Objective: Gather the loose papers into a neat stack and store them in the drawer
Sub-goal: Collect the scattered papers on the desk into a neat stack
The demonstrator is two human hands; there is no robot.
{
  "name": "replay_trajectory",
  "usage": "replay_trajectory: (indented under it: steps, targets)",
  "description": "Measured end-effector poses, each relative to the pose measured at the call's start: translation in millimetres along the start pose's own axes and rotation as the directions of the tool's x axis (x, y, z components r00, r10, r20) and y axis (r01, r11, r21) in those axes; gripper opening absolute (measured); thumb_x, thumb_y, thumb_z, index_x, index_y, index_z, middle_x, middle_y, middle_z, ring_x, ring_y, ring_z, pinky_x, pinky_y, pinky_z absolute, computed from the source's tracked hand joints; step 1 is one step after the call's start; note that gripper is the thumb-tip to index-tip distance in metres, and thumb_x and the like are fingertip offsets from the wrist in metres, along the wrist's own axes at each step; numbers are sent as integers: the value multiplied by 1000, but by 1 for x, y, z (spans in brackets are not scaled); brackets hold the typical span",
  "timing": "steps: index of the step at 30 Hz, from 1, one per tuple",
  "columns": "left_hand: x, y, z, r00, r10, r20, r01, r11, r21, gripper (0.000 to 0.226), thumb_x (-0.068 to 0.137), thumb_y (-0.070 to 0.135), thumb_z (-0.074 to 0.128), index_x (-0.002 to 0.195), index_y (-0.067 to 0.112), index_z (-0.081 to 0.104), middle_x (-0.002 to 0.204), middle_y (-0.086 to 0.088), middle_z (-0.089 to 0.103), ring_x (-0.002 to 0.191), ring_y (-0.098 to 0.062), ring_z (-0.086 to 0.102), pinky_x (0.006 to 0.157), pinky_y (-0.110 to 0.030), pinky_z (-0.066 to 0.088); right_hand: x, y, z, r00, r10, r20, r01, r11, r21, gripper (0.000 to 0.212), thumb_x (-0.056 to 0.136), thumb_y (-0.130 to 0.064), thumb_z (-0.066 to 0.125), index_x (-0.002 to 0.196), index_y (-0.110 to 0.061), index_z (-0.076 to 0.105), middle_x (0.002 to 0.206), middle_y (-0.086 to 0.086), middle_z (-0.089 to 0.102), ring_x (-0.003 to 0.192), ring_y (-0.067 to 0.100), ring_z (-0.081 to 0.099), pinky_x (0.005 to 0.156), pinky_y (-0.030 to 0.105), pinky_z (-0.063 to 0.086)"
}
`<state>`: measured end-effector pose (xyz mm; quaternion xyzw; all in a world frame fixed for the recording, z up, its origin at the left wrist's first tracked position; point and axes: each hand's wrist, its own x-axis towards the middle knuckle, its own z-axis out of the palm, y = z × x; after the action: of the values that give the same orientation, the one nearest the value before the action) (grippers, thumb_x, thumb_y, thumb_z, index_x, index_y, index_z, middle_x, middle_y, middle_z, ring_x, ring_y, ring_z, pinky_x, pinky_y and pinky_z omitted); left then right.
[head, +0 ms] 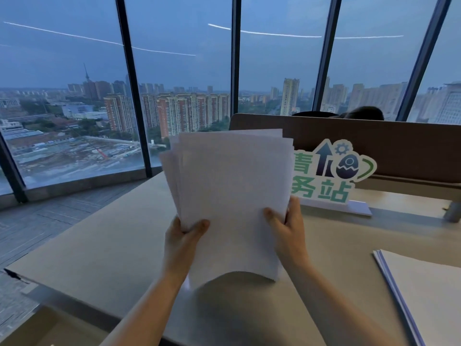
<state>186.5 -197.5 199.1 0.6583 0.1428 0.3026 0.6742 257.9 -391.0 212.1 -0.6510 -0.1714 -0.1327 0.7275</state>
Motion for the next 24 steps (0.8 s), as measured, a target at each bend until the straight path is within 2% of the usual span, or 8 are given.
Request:
replay_trajectory:
  steps: [3, 6, 8, 11, 15, 18, 21, 24]
  targets:
    - [-11, -14, 5, 999, -42, 10, 42, 999, 26, 19, 81, 6, 73, 89, 23, 67, 88, 5, 72, 71, -6, 67, 53, -13, 51, -12, 21, -9, 998, 44, -45, -46, 998, -49, 30, 86, -3, 59, 109, -22, 59, 97, -8, 68, 77, -4, 63, 65, 21, 49]
    - [-12, -13, 13, 999, -51, 10, 51, 998, 37, 17, 81, 7, 73, 86, 23, 67, 86, 3, 72, 74, -11, 67, 57, -19, 50, -14, 22, -7, 996, 51, -75, -55, 998, -40, 31, 88, 10, 53, 103, -16, 62, 88, -6, 68, 69, -2, 62, 62, 22, 49]
    - [-11, -10, 15, 999, -52, 12, 51, 998, 23, 17, 80, 9, 74, 89, 22, 68, 85, 6, 73, 72, -9, 69, 60, -24, 51, -13, 18, -5, 997, 28, -78, -31, 999, -39, 23, 89, 6, 53, 97, -14, 61, 83, -4, 66, 67, 3, 58, 60, 22, 47]
    - [-13, -14, 14, 997, -73, 40, 74, 997, -10, 21, 76, 11, 78, 93, 20, 69, 80, 7, 76, 71, -6, 70, 60, -24, 53, -17, 23, -8, 996, 54, -78, -57, 998, -39, 19, 87, -7, 54, 95, -22, 62, 86, -8, 66, 73, 4, 59, 63, 19, 47]
    - [-19, -26, 15, 991, -133, 1, 132, 990, 38, 14, 76, 11, 79, 80, 20, 69, 74, 7, 73, 73, -18, 67, 62, -29, 52, -26, 33, -12, 987, 155, -39, -159, 982, -105, 34, 92, 3, 50, 105, -27, 61, 98, -6, 67, 82, 3, 63, 65, 18, 49]
    - [-19, -25, 21, 993, -119, -10, 119, 989, 92, 16, 82, 8, 73, 78, 22, 66, 76, 7, 68, 72, -15, 64, 61, -26, 49, -26, 31, -14, 988, 151, -40, -155, 975, -157, 32, 93, 5, 49, 103, -24, 60, 95, -7, 67, 83, 7, 64, 63, 16, 52]
    - [-18, -18, 28, 997, -73, 8, 71, 985, 156, 14, 81, 8, 73, 89, 17, 66, 78, 4, 68, 72, -12, 64, 58, -24, 47, -21, 27, -20, 986, 139, -88, -153, 970, -188, 24, 91, 3, 52, 95, -20, 60, 90, 2, 67, 81, 21, 64, 69, 36, 52]
    - [-18, -12, 40, 997, -42, 62, 30, 982, 186, 19, 80, 9, 74, 94, 17, 65, 87, -5, 70, 75, -19, 66, 63, -29, 50, -17, 17, -36, 983, 122, -136, -148, 968, -204, 23, 89, 5, 53, 96, -15, 62, 87, 5, 68, 75, 21, 61, 65, 35, 49]
